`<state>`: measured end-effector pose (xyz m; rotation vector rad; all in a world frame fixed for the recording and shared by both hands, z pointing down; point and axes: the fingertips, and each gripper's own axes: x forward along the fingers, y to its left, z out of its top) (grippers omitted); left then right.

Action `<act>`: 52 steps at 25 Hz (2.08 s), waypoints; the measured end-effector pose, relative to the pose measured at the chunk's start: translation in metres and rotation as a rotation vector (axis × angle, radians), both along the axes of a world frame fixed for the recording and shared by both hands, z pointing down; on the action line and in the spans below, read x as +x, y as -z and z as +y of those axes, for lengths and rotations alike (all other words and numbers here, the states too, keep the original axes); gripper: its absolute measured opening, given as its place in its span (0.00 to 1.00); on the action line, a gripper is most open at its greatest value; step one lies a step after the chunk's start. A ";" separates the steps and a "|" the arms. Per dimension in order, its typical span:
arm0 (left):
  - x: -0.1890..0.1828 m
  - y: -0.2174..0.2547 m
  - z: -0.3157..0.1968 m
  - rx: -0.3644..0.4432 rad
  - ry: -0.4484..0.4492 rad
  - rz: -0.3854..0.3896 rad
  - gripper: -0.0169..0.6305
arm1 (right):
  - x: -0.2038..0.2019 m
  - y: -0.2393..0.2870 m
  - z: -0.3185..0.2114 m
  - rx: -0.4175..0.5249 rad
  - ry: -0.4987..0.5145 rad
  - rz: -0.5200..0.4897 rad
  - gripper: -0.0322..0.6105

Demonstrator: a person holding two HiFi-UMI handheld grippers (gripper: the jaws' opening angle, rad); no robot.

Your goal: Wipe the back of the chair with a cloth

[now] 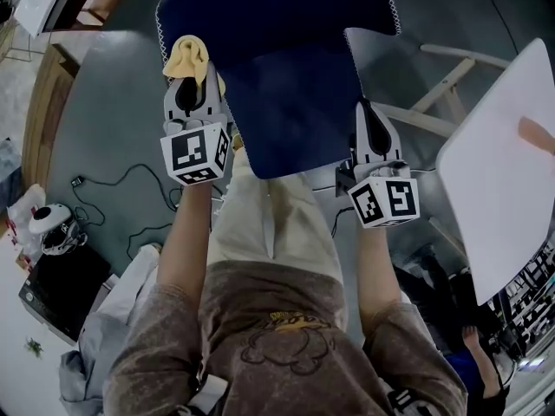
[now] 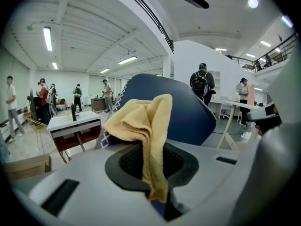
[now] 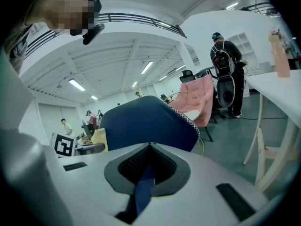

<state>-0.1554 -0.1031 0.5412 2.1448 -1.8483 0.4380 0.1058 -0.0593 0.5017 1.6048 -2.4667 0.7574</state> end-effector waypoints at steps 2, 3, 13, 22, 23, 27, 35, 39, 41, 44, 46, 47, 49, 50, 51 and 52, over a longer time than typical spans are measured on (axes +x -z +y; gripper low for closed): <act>0.006 -0.005 -0.004 -0.006 -0.008 0.017 0.11 | 0.001 -0.002 0.001 -0.002 -0.003 0.000 0.09; 0.007 -0.007 -0.009 -0.006 -0.006 0.021 0.11 | 0.001 -0.002 0.001 -0.004 -0.004 0.002 0.09; 0.044 -0.017 -0.029 0.003 -0.109 0.059 0.11 | 0.011 -0.002 0.013 -0.013 -0.033 0.023 0.09; 0.113 -0.033 -0.068 -0.018 -0.314 0.109 0.11 | 0.021 -0.001 0.009 -0.025 -0.077 0.038 0.09; 0.125 -0.035 -0.072 -0.018 -0.341 0.117 0.11 | 0.022 -0.001 0.010 -0.027 -0.081 0.040 0.09; 0.175 -0.044 -0.088 -0.019 -0.462 0.126 0.11 | 0.029 -0.003 0.013 -0.033 -0.096 0.040 0.09; 0.257 -0.051 -0.101 -0.043 -0.608 0.172 0.11 | 0.048 -0.004 0.024 -0.051 -0.141 0.043 0.09; 0.287 -0.054 -0.100 -0.058 -0.666 0.195 0.11 | 0.055 -0.007 0.026 -0.058 -0.154 0.048 0.09; 0.295 -0.054 -0.102 -0.063 -0.678 0.227 0.11 | 0.056 -0.010 0.025 -0.060 -0.155 0.048 0.09; 0.303 -0.051 -0.095 -0.066 -0.724 0.268 0.11 | 0.055 -0.014 0.024 -0.063 -0.150 0.048 0.09; 0.309 -0.047 -0.085 -0.060 -0.782 0.287 0.11 | 0.051 -0.014 0.023 -0.065 -0.145 0.048 0.09; 0.310 -0.044 -0.080 -0.056 -0.804 0.297 0.11 | 0.050 -0.014 0.021 -0.064 -0.143 0.048 0.09; 0.306 -0.041 -0.074 -0.042 -0.815 0.306 0.11 | 0.048 -0.015 0.018 -0.061 -0.140 0.047 0.09; 0.302 -0.040 -0.073 -0.032 -0.803 0.303 0.11 | 0.047 -0.015 0.017 -0.059 -0.138 0.047 0.09; 0.294 -0.041 -0.072 -0.021 -0.779 0.299 0.11 | 0.047 -0.016 0.015 -0.057 -0.135 0.047 0.09; 0.284 -0.041 -0.070 -0.012 -0.747 0.293 0.11 | 0.046 -0.016 0.014 -0.055 -0.132 0.045 0.09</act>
